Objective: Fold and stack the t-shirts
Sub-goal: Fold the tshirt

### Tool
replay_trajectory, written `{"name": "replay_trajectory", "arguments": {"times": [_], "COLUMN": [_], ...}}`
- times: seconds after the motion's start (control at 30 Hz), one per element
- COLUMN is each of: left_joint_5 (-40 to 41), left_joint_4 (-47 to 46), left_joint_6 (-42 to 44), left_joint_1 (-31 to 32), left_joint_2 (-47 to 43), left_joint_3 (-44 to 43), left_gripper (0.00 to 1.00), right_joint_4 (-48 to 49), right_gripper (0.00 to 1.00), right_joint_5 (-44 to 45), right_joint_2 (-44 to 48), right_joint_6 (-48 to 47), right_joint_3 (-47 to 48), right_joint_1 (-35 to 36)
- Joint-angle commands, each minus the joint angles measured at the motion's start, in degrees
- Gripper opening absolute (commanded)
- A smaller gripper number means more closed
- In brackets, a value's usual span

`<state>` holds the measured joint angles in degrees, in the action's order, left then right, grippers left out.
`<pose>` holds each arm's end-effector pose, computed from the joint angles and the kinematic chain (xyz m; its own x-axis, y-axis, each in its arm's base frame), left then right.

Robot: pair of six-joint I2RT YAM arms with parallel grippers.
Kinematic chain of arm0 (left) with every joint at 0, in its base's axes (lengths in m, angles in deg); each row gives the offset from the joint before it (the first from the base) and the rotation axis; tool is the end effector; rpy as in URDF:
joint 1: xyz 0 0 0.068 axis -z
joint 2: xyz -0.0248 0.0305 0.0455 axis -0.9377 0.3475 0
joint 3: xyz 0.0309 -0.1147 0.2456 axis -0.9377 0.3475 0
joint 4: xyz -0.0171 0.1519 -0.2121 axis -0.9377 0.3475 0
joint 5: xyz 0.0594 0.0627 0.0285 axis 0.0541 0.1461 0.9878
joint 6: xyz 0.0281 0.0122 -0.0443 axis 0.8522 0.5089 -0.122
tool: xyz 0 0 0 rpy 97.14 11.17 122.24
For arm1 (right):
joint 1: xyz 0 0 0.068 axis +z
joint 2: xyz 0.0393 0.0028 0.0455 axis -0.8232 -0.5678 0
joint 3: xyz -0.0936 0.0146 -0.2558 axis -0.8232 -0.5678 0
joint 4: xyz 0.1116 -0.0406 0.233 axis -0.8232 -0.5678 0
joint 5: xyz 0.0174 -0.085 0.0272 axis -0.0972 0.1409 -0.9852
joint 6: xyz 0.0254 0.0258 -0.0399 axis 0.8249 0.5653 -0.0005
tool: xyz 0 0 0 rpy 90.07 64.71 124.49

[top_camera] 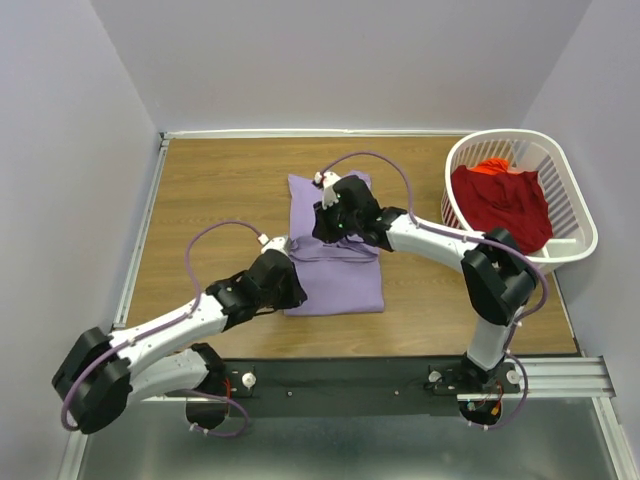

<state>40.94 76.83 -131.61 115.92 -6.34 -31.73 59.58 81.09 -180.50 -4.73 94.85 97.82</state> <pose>0.1453 -0.1497 0.1831 -0.8627 -0.1599 -0.4798 0.1004 0.8756 -0.4724 0.3030 0.2843 0.2258 -0.5663 -0.2688 -0.7791 -0.6639 0.7090 0.2380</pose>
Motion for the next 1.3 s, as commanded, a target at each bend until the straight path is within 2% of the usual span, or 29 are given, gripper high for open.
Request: {"name": "replay_trajectory", "arguments": {"times": [0.0, 0.17, 0.57, 0.87, 0.97, 1.07, 1.27], "left_joint_5": [6.9, 6.2, 0.1, -4.8, -5.2, -5.1, -5.1], "left_joint_4": [3.8, 2.4, -4.1, -7.6, -7.4, -7.1, -6.3], "left_joint_6": [-6.2, -7.1, -3.7, -1.6, -1.5, -1.6, -1.8], "left_joint_1": [0.0, -0.3, -0.6, -0.6, -0.6, -0.6, -0.6], "left_joint_2": [-10.3, -11.7, 3.2, 9.7, 9.7, 8.6, 7.0], "left_joint_3": [-0.4, 1.3, 1.6, 3.4, 3.5, 4.2, 4.7], "left_gripper": [0.28, 0.28, 0.28, 0.27, 0.26, 0.26, 0.26], "right_joint_4": [-0.1, 0.1, 0.4, 0.3, 0.3, 0.3, 0.3], "right_gripper": [0.21, 0.23, 0.24, 0.27, 0.28, 0.28, 0.29], "right_joint_5": [-8.9, -10.9, -10.3, 0.0, 5.8, 15.5, 22.5], "right_joint_2": [-0.7, -5.6, -11.5, -13.0, -13.8, -15.3, -16.4], "right_joint_6": [-2.3, -3.3, -4.4, -7.5, -9.4, -12.3, -13.5], "right_joint_3": [-4.6, -3.8, -0.7, 2.7, 4.9, 9.1, 17.8], "right_joint_1": [4.1, 5.2, 5.8, 5.8, 5.8, 5.6, 2.5]}}
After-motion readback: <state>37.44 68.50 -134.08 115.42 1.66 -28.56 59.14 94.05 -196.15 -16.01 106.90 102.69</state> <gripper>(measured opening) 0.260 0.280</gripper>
